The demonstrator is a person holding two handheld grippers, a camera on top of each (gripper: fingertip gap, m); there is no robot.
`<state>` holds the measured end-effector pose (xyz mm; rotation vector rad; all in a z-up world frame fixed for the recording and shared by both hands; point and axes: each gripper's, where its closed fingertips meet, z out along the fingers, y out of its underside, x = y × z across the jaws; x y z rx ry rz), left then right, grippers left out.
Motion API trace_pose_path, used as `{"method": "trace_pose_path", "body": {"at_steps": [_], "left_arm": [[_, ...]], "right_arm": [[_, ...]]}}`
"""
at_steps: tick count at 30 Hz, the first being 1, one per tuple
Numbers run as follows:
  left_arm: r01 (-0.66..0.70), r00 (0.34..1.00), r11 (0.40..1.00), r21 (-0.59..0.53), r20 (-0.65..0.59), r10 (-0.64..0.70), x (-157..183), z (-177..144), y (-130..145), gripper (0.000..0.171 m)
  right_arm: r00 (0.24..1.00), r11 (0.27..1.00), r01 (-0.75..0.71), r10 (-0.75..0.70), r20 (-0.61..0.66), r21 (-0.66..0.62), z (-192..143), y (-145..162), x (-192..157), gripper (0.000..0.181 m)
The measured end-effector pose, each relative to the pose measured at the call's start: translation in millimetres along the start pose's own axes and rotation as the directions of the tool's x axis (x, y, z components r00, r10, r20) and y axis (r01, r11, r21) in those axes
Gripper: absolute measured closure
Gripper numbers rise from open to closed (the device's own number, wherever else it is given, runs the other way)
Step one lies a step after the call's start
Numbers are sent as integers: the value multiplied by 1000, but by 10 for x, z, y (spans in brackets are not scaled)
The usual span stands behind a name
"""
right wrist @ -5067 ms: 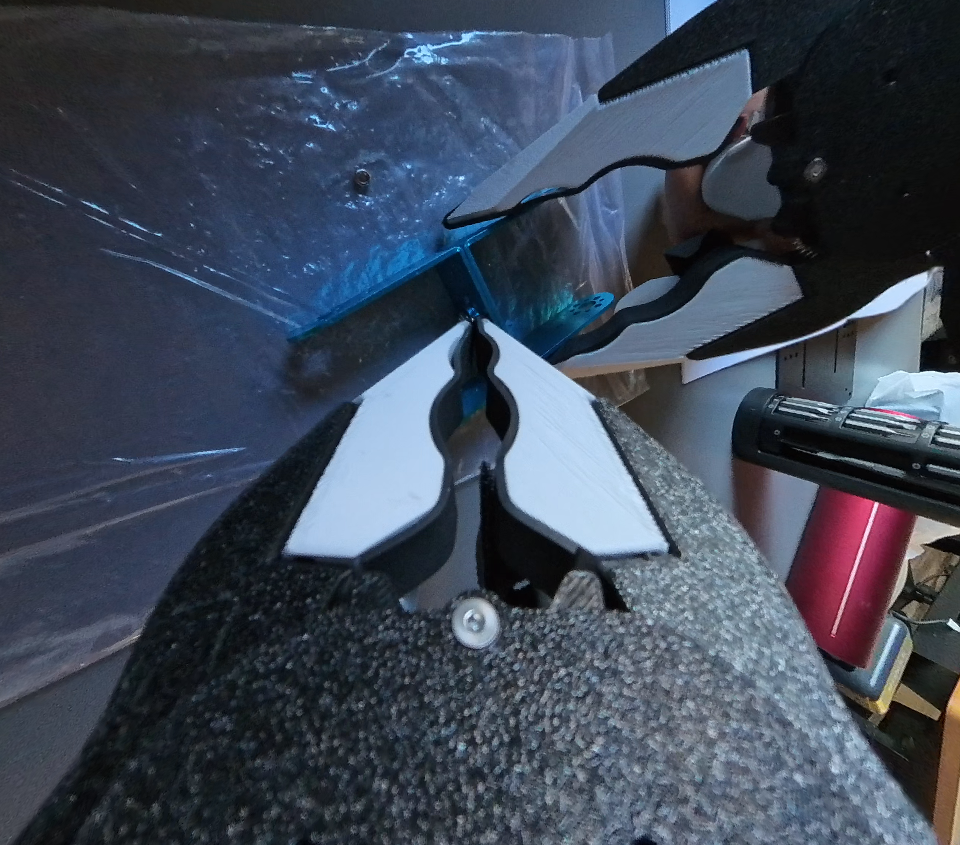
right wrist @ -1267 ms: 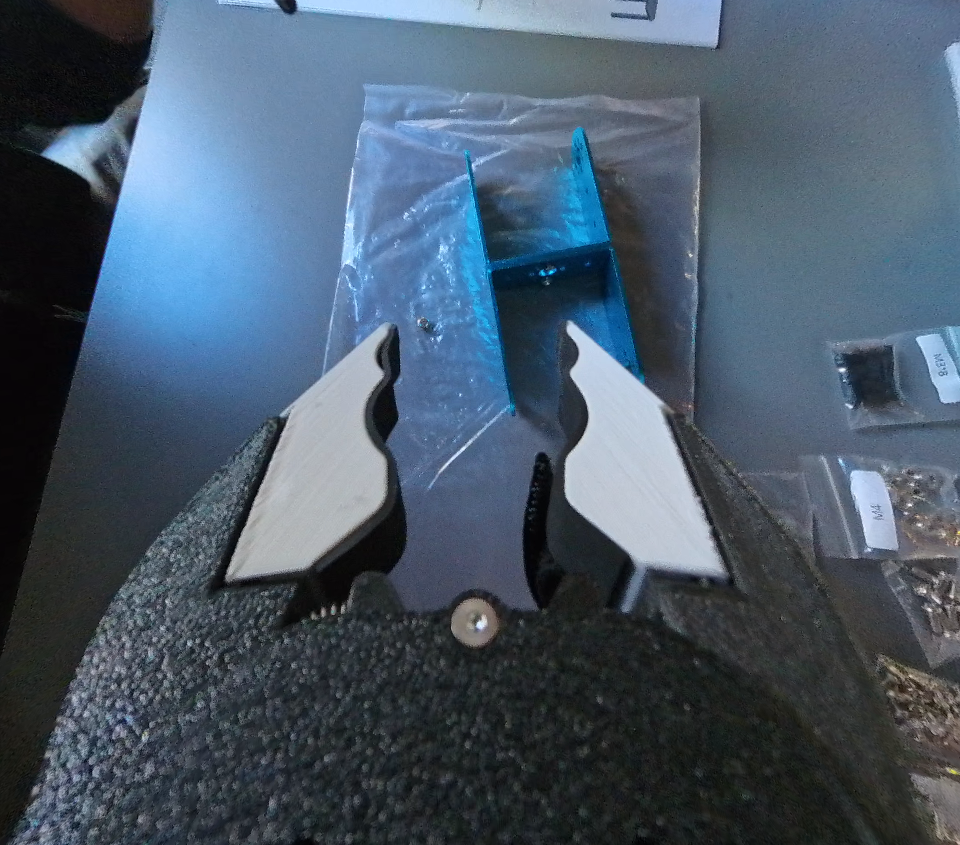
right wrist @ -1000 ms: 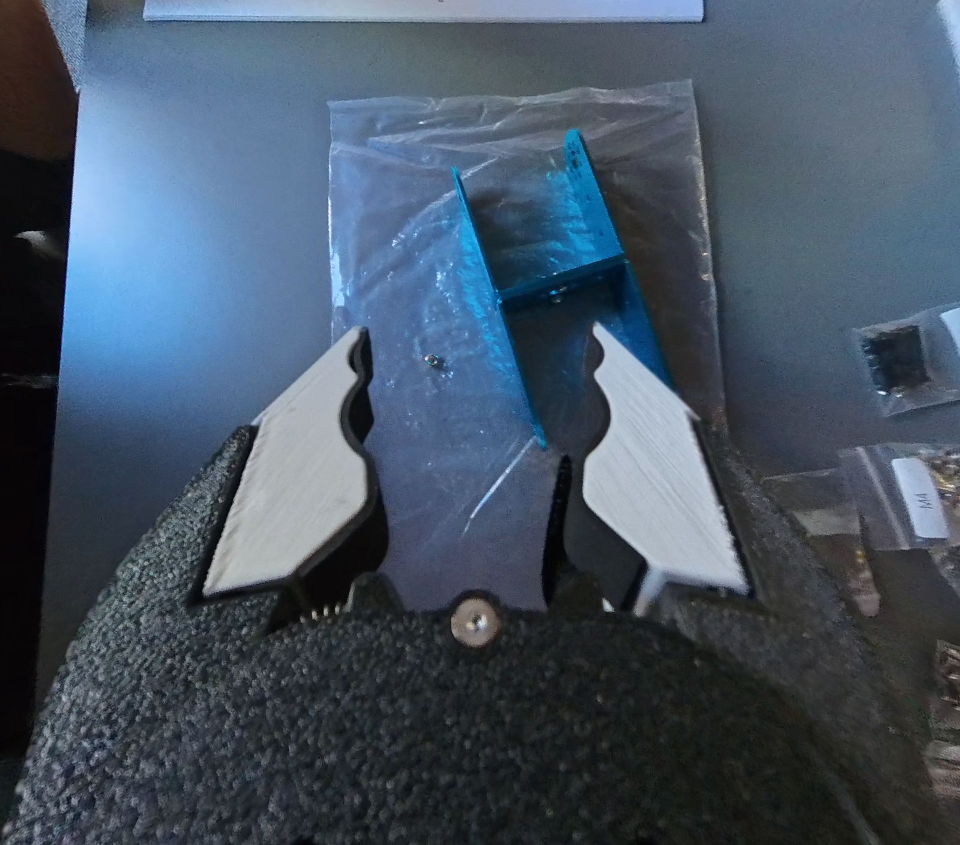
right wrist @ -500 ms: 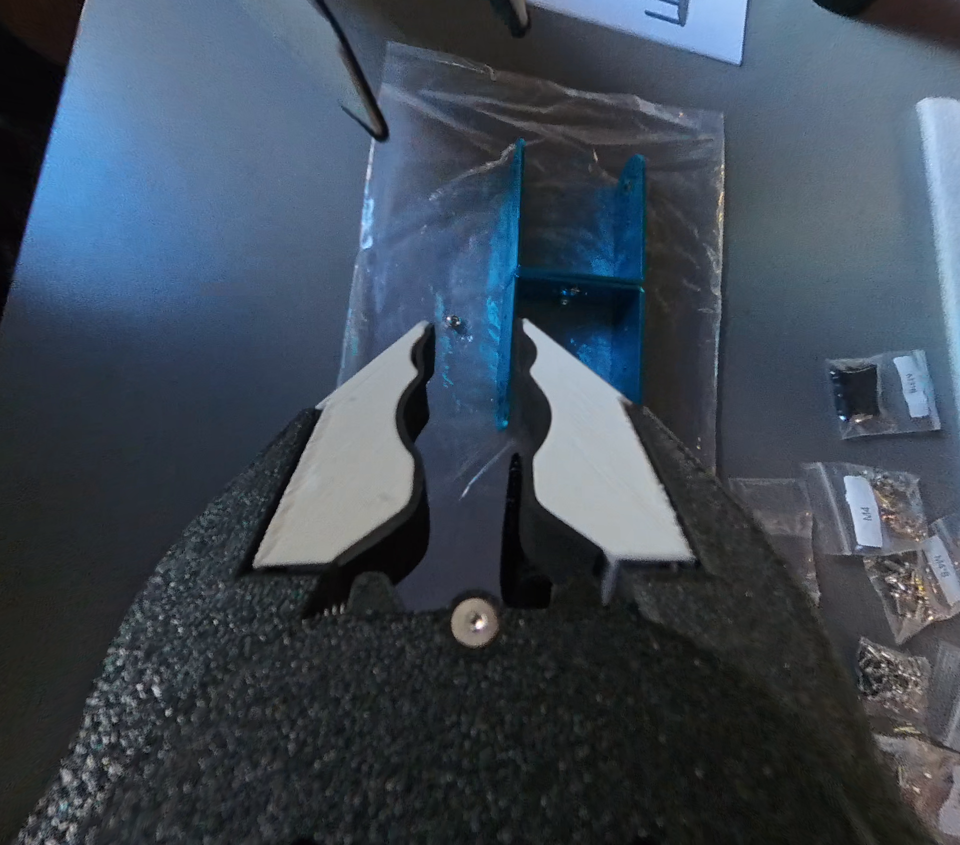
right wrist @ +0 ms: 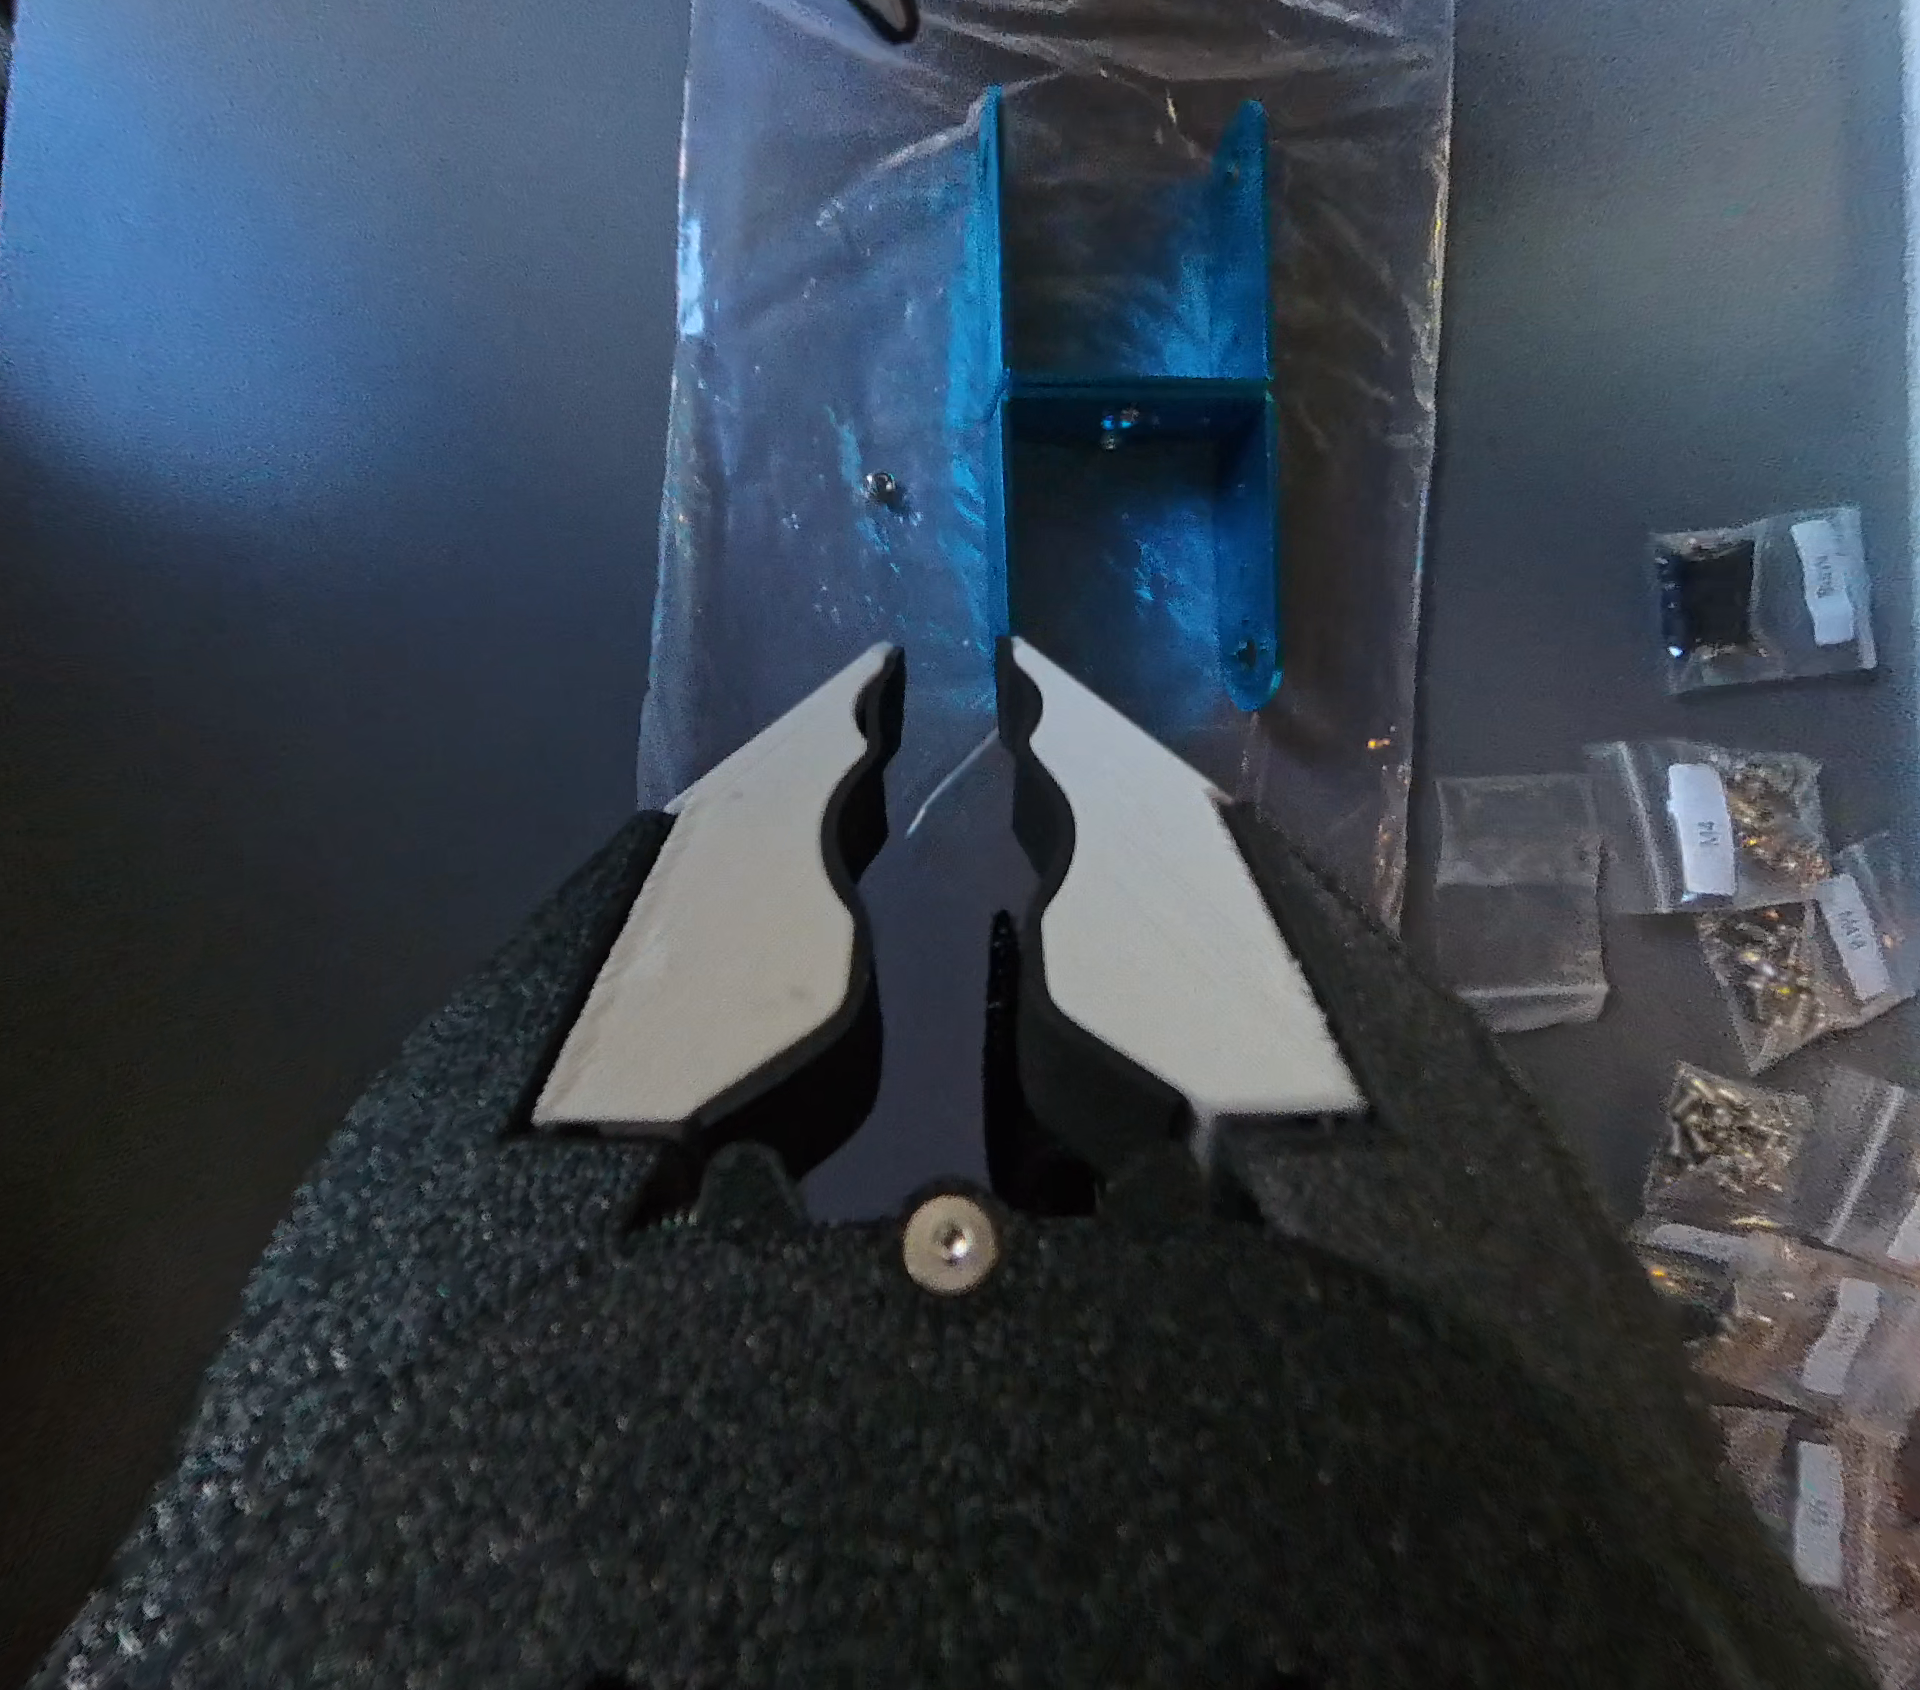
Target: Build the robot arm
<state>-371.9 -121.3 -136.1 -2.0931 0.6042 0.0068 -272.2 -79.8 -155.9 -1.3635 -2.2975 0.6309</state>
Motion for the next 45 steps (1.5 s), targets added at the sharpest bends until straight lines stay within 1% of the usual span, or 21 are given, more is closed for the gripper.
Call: {"method": "trace_pose_path", "body": {"at_steps": [2, 4, 6, 8, 9, 11, 13, 15, 16, 25, 27, 28, 30, 31, 33, 35, 37, 39, 41, 43, 45], "left_arm": [[-36, 998, 997, -64, -61, 32, 28, 52, 73, 142], [-81, 989, 991, -108, -133, 66, 83, 101, 140, 142], [-121, 976, 986, -111, -194, 98, 140, 135, 187, 142], [-134, 964, 984, -120, -246, 101, 186, 165, 208, 142], [-141, 962, 982, -125, -253, 105, 183, 190, 208, 143], [-145, 964, 980, -136, -244, 109, 155, 242, 216, 146], [-152, 958, 977, -147, -266, 109, 194, 281, 244, 150], [-151, 957, 981, -124, -268, 113, 218, 296, 204, 160], [-150, 956, 981, -121, -270, 113, 227, 298, 193, 161], [-155, 944, 983, -101, -307, 118, 415, 277, 131, 162], [-152, 939, 985, -85, -322, 117, 505, 272, 104, 161], [-159, 942, 984, -86, -312, 125, 515, 274, 107, 157], [-155, 958, 984, -84, -256, 129, 440, 247, 112, 142], [-131, 967, 989, -63, -230, 113, 396, 205, 85, 142], [-61, 980, 998, 21, -187, 64, 338, 82, -35, 142], [14, 985, 993, 116, -172, 6, 356, -58, -187, 143], [80, 988, 981, 177, -146, -54, 378, -163, -288, 143], [110, 990, 973, 203, -114, -88, 405, -231, -318, 143], [80, 994, 976, 201, -89, -63, 456, -264, -323, 143], [17, 998, 988, 152, -56, -8, 494, -263, -271, 143], [-38, 998, 990, 136, -37, 43, 544, -268, -228, 143]], "right_arm": [[1000, 1000, -19, 19, 18, 15, -16, 21, 18, 165], [999, 999, -29, 28, 40, 16, -58, 26, 9, 161], [999, 997, -45, 43, 31, 64, -154, -28, 39, 163], [998, 998, -61, 60, 17, 35, -157, 52, 86, 163], [998, 998, -67, 67, 4, -2, -116, 134, 119, 163], [996, 995, -81, 83, 28, -63, -15, 267, 107, 163], [995, 992, -90, 94, 36, -85, 70, 312, 111, 163], [994, 994, -87, 90, 60, -59, 109, 255, 75, 171], [995, 995, -81, 84, 54, -53, 121, 237, 77, 171], [998, 996, -63, 63, -4, -57, 51, 299, 196, 170], [997, 996, -68, 66, -33, -57, -11, 338, 263, 165], [996, 996, -75, 73, -47, -48, -47, 335, 296, 162], [993, 996, -89, 88, -80, -11, -147, 274, 356, 156], [992, 996, -81, 84, -92, 27, -205, 193, 359, 156], [997, 993, -27, 35, -68, 114, -283, -27, 224, 158], [1000, 986, 14, -16, 12, 165, -225, -200, -32, 158], [998, 993, 23, -29, 54, 116, -27, -224, -174, 158], [997, 998, 23, -28, 68, 65, 152, -187, -230, 159], [998, 997, 1, -6, 69, 76, 236, -216, -227, 163], [998, 997, -24, 19, 66, 74, 278, -217, -199, 165], [996, 997, -37, 32, 79, 62, 318, -201, -205, 166]]}}
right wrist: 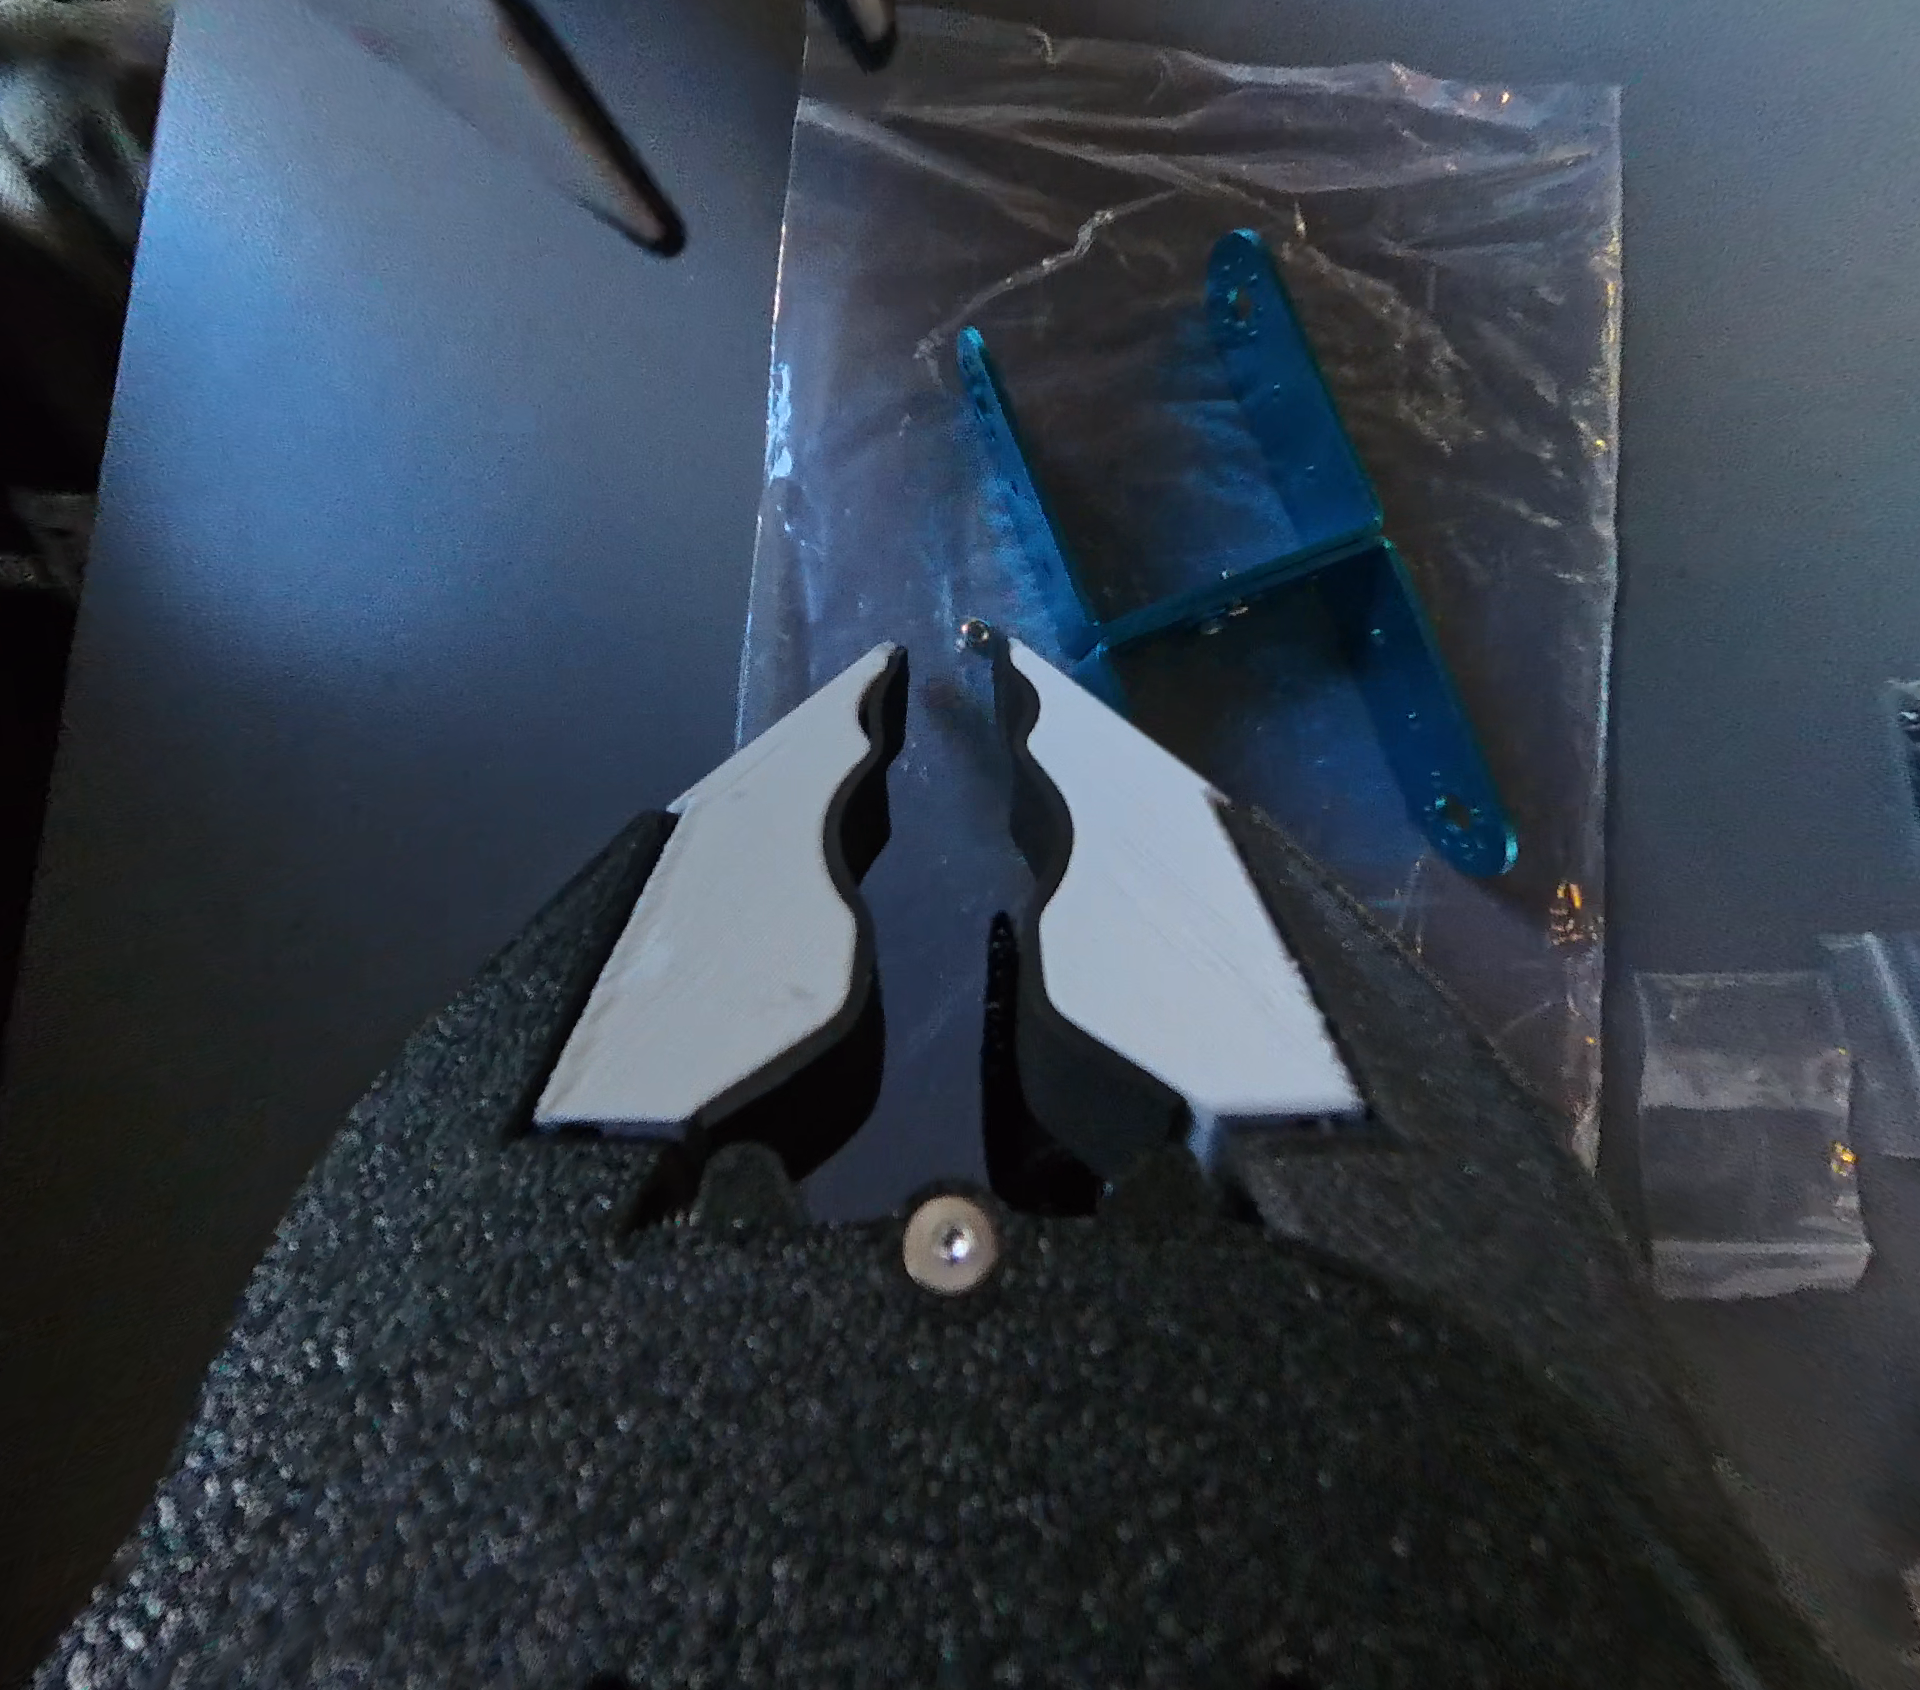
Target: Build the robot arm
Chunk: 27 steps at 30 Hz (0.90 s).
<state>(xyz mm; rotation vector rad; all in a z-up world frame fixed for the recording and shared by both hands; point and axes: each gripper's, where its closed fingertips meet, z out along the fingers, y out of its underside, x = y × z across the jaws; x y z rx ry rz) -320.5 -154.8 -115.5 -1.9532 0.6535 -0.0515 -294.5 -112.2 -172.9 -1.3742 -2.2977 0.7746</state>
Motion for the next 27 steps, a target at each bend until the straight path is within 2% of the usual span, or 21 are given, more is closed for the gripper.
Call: {"method": "trace_pose_path", "body": {"at_steps": [3, 7, 12, 16, 21, 24, 27], "left_arm": [[-45, 998, 999, -18, -45, 44, 135, 10, 72, 143], [-82, 996, 996, -43, -29, 80, 137, 28, 131, 143], [-68, 997, 997, -22, -39, 67, 150, 14, 88, 143], [-75, 997, 996, -37, -6, 75, 72, 46, 143, 143], [-128, 990, 989, -71, 52, 132, -3, 120, 242, 144], [-171, 982, 977, -129, 62, 181, -11, 146, 346, 143], [-164, 983, 979, -123, 58, 172, -7, 141, 343, 143]], "right_arm": [[1000, 1000, -8, 8, -16, 2, 60, -9, 28, 165], [999, 1000, -31, 31, -12, 3, 84, -14, 43, 167], [1000, 1000, -21, 21, 16, 9, 92, -17, -13, 178], [1000, 1000, 10, -10, -3, 21, 85, -39, -21, 181], [993, 987, -94, 84, 82, 131, -36, -197, -25, 181], [993, 988, -96, 86, 84, 123, -66, -165, -4, 181], [999, 997, -38, 38, 7, 60, 31, -99, 12, 164]]}}
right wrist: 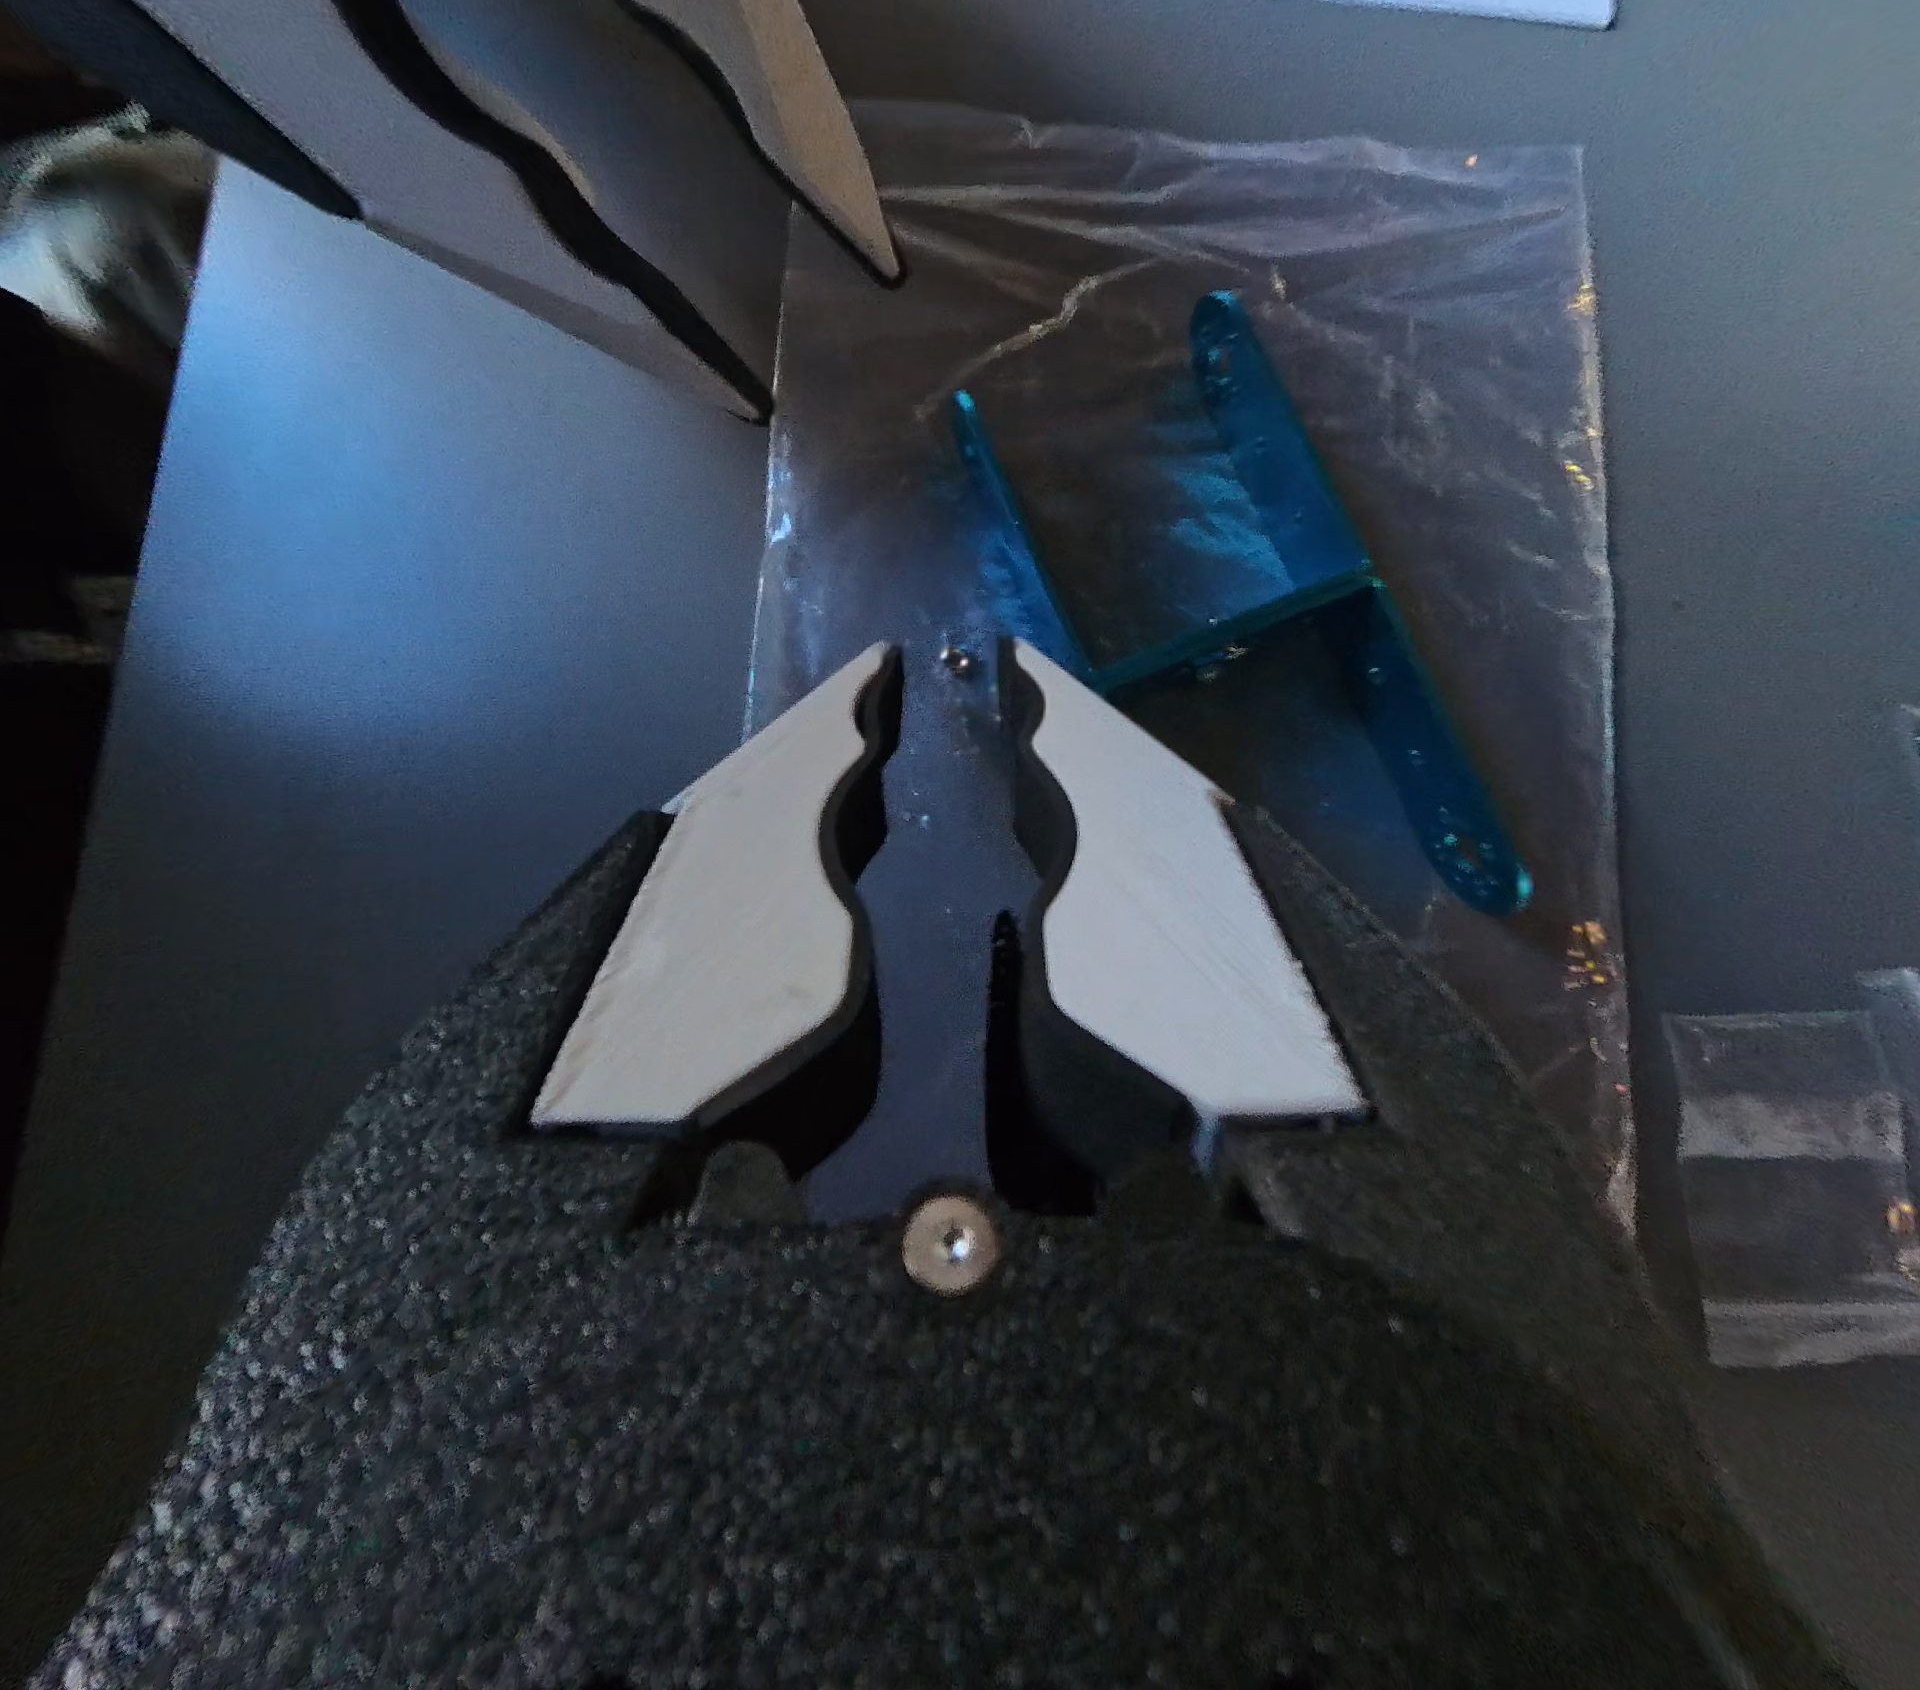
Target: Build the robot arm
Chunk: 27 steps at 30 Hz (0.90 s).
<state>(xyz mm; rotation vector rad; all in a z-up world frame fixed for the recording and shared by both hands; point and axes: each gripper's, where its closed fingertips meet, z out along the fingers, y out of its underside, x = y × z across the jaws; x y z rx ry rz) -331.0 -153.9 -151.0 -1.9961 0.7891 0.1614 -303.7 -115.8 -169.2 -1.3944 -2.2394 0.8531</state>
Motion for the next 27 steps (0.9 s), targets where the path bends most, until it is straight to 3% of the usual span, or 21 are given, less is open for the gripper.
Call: {"method": "trace_pose_path", "body": {"at_steps": [5, 7, 15, 18, 22, 27], "left_arm": [[13, 1000, 1000, 23, -1, -13, -9, -23, -73, 143], [9, 1000, 1000, 20, -5, -9, 4, -30, -80, 143], [-27, 1000, 998, 52, -1, 27, 25, -27, -154, 143], [-61, 998, 993, 102, 40, 58, -16, -39, -242, 143], [-201, 964, 958, 206, 215, 156, -144, -142, -476, 143], [-381, 865, 892, 245, 436, 250, -215, -278, -711, 142]], "right_arm": [[998, 998, 43, -44, -37, -47, 93, 37, -16, 168], [1000, 999, 22, -22, 4, -46, 99, 43, -61, 177], [995, 998, -59, 58, 79, 17, 64, 6, -65, 177], [974, 978, -164, 140, 178, 126, -68, -162, -74, 177], [870, 871, -380, 223, 440, 311, -403, -541, -157, 177], [722, 761, -549, 223, 655, 345, -611, -743, -238, 178]]}}
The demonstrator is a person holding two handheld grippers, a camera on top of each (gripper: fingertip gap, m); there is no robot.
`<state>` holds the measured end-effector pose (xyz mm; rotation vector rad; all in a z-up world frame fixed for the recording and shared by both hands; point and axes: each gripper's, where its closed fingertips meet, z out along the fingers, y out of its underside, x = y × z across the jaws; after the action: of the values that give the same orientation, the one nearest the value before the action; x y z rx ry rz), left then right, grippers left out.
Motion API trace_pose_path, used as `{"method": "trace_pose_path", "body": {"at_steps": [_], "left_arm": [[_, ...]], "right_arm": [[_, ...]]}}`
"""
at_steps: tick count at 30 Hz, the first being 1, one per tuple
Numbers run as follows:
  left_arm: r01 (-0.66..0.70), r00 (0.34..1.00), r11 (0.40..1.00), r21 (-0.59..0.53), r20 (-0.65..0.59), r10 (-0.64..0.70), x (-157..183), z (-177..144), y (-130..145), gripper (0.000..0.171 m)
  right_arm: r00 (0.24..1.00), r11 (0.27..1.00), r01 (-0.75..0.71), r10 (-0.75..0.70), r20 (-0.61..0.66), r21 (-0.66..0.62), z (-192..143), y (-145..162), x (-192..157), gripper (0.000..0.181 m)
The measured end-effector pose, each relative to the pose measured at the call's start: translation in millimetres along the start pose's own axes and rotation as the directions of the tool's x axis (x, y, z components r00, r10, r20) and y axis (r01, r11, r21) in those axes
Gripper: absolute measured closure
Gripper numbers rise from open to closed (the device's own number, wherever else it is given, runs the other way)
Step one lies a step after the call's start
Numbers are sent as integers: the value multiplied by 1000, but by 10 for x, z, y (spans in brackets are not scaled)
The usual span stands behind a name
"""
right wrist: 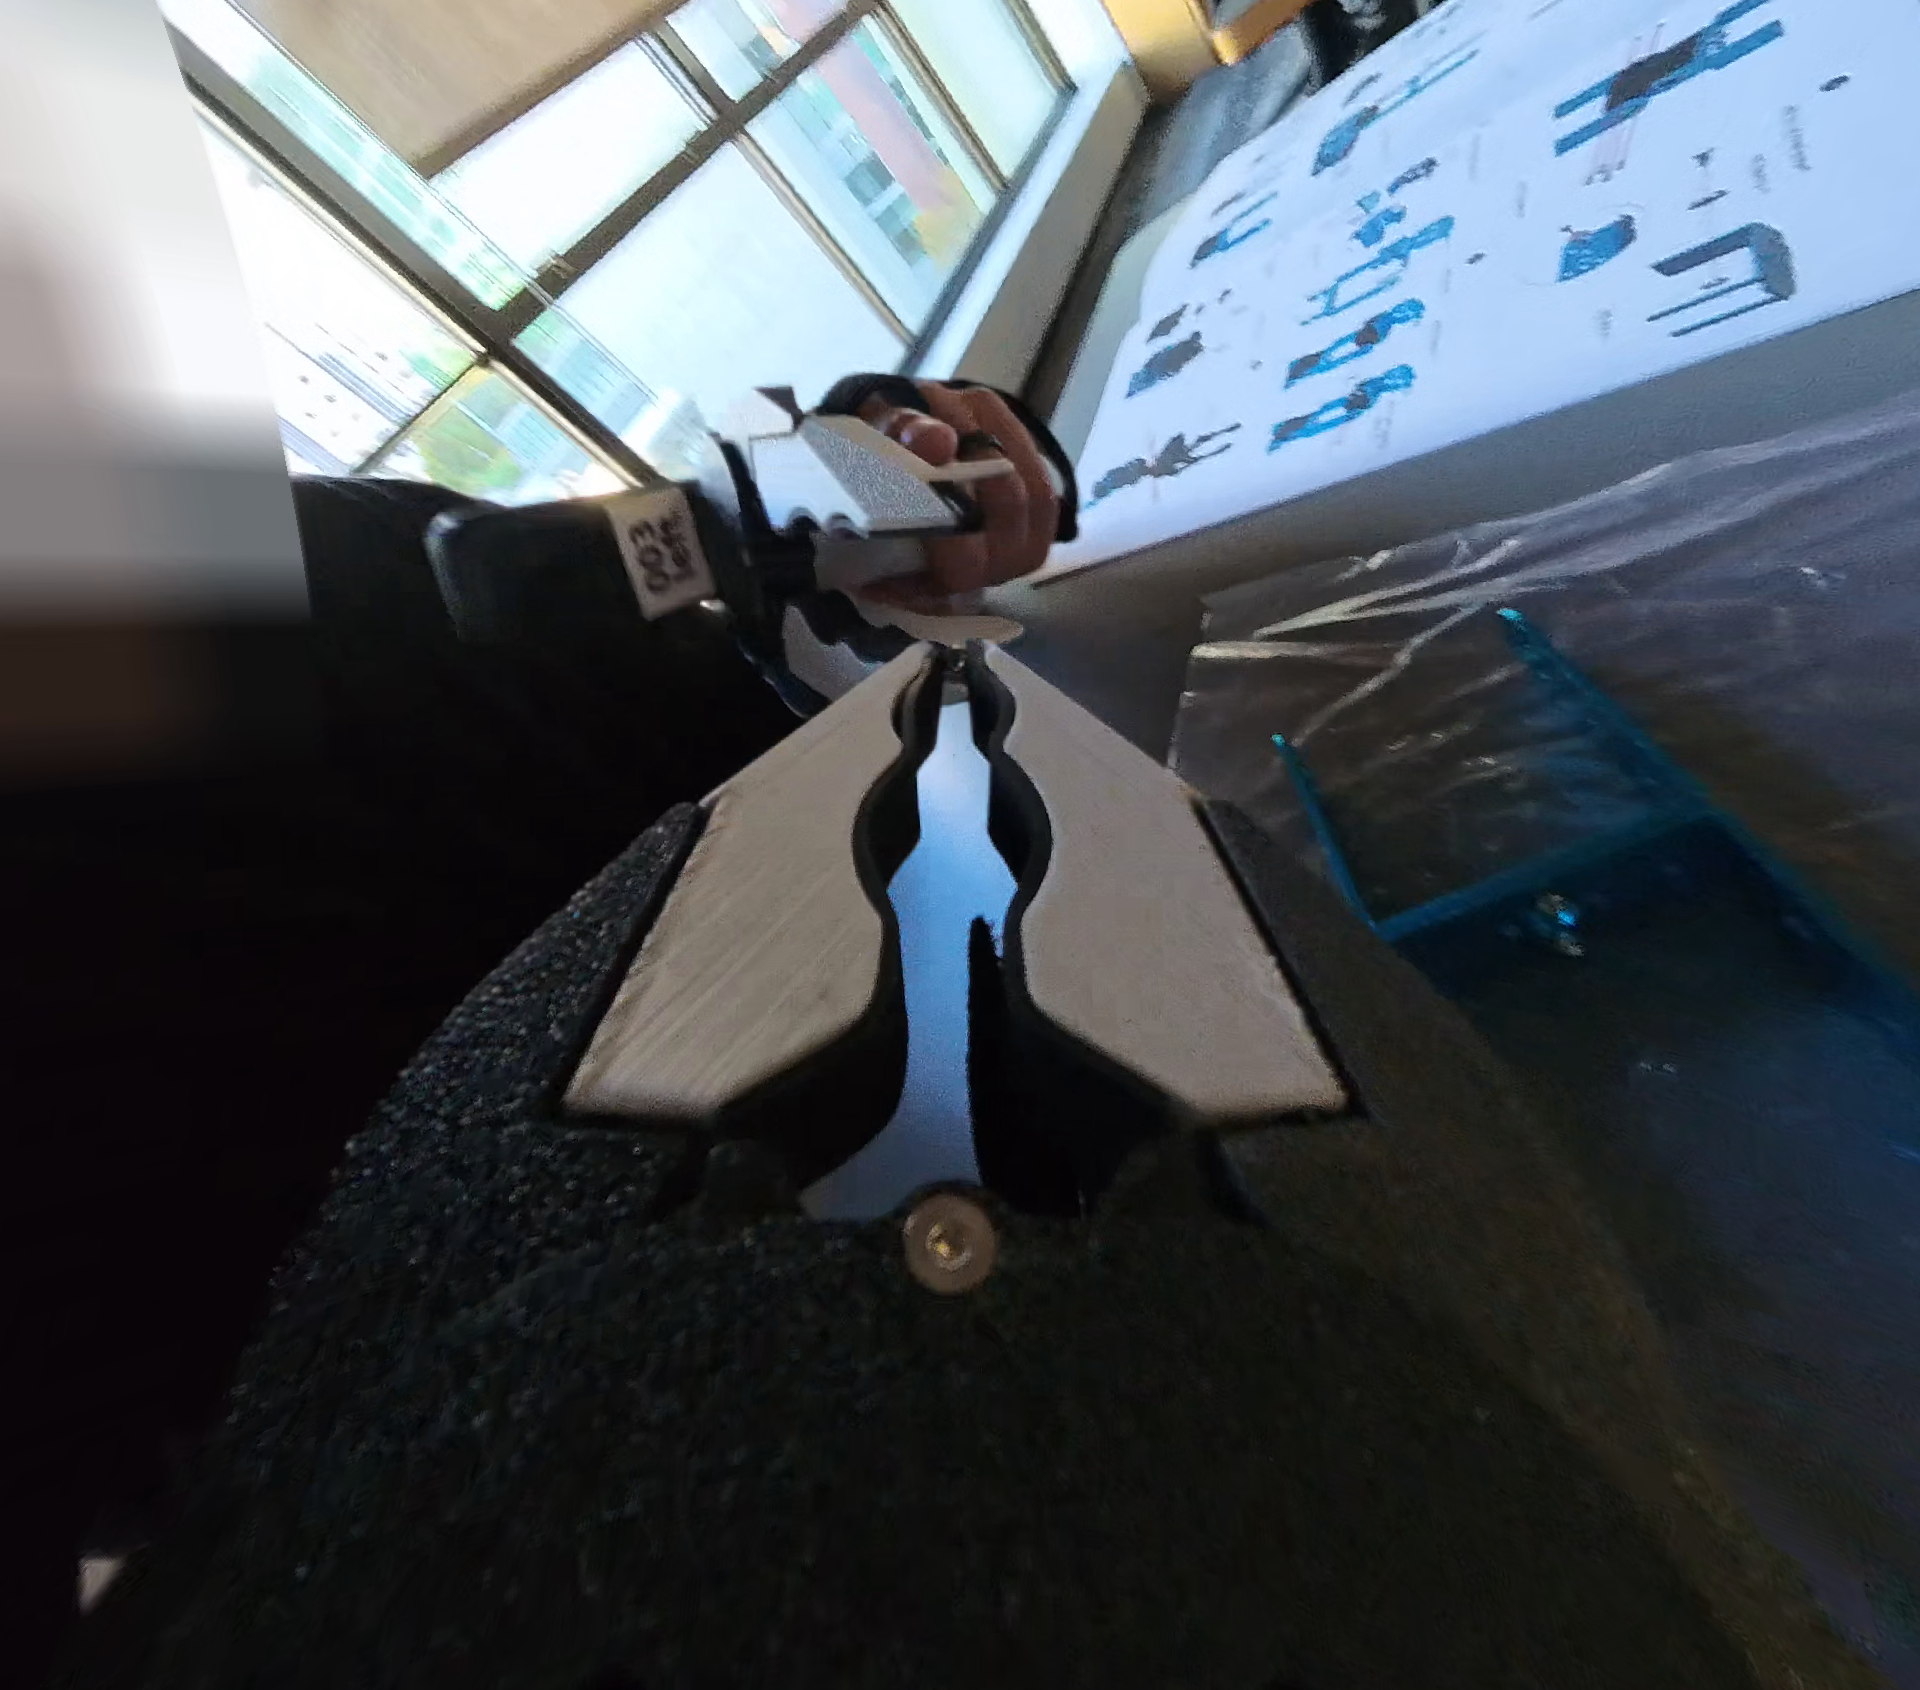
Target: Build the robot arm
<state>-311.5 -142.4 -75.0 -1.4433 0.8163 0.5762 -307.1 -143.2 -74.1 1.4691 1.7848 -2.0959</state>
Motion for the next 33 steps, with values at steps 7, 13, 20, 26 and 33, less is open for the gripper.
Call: {"method": "trace_pose_path", "body": {"at_steps": [7, 13, 20, 26, 33], "left_arm": [[-59, 996, 997, 42, 67, 56, 13, -5, -150, 146], [-20, 998, 999, 28, 52, 19, 13, 21, -87, 151], [-49, 993, 998, 33, 105, 45, -22, 25, -132, 156], [-51, 992, 998, 22, 114, 48, -31, 34, -118, 157], [-67, 990, 997, 27, 125, 63, -32, 20, -151, 161]], "right_arm": [[991, 997, -65, 59, 118, 52, 39, -51, -123, 181], [993, 997, -64, 59, 98, 51, 31, -44, -76, 181], [986, 991, -103, 90, 142, 81, 55, -78, -108, 181], [983, 989, -112, 96, 157, 94, 37, -100, -122, 181], [983, 989, -114, 97, 159, 99, 39, -108, -120, 181]]}}
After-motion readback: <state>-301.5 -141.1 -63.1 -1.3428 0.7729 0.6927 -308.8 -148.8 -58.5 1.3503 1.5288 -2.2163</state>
